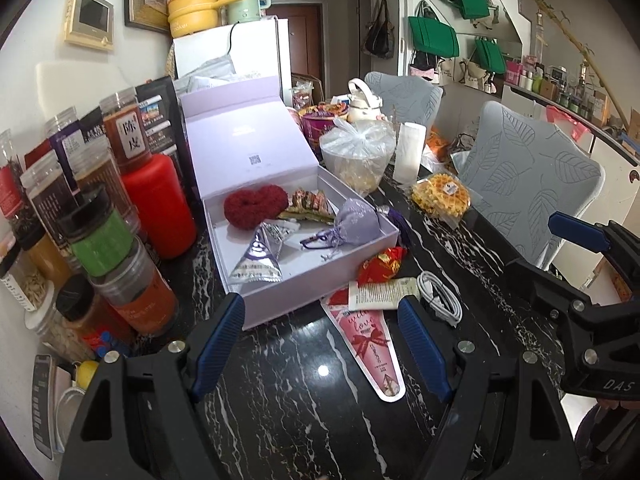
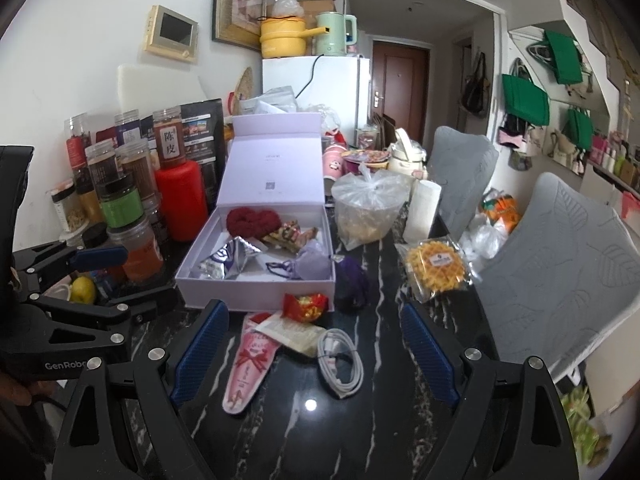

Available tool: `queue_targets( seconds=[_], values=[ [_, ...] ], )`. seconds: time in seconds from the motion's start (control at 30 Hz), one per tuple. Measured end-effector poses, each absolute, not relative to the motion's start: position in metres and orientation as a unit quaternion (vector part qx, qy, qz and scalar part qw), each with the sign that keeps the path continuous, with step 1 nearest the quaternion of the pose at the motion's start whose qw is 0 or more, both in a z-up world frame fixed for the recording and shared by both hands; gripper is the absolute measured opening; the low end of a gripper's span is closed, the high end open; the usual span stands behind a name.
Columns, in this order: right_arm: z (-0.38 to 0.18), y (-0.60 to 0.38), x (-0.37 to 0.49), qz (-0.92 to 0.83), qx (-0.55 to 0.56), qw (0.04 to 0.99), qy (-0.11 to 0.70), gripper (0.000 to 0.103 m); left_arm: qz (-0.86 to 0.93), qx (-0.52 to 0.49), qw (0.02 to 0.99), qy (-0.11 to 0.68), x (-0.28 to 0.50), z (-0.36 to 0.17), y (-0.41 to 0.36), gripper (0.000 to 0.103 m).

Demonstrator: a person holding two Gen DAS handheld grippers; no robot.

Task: Organize soft objects
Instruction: 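Withdraw both grippers from the box toward the pink pouch, then grasp the pink 'with love' pouch with the right gripper and lift it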

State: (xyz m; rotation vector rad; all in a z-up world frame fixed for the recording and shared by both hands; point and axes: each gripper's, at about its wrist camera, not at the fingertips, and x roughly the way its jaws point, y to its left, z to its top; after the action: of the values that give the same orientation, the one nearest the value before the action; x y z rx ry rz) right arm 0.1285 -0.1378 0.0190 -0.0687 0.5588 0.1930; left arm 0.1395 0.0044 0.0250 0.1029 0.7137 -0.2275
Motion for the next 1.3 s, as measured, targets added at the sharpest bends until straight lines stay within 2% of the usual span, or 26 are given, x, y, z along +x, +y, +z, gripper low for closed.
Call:
queue_targets(
  seconds=[0.63,0.77,1.03,1.3],
  values=[
    [-0.051,-0.124,0.136,0.112,-0.01,0.933,0.341,0.088,-0.112,0.032,0.905,0.41,0.144,-0.037,0.021,0.079],
    [-0.067,-0.115,0.149,0.125,-0.004,0.923,0.364,0.081,-0.1,0.035,0.903,0.417,0.148,-0.047,0.03,0.079],
    [-0.095,-0.091,0.181,0.151,-0.003,0.903,0.402,0.073,-0.088,0.024,0.895,0.437,0.161,-0.065,0.052,0.079],
    [-0.114,-0.073,0.215,0.147,-0.004,0.888,0.435,0.072,-0.076,0.015,0.896,0.438,0.171,-0.068,0.069,0.079]
  ],
)
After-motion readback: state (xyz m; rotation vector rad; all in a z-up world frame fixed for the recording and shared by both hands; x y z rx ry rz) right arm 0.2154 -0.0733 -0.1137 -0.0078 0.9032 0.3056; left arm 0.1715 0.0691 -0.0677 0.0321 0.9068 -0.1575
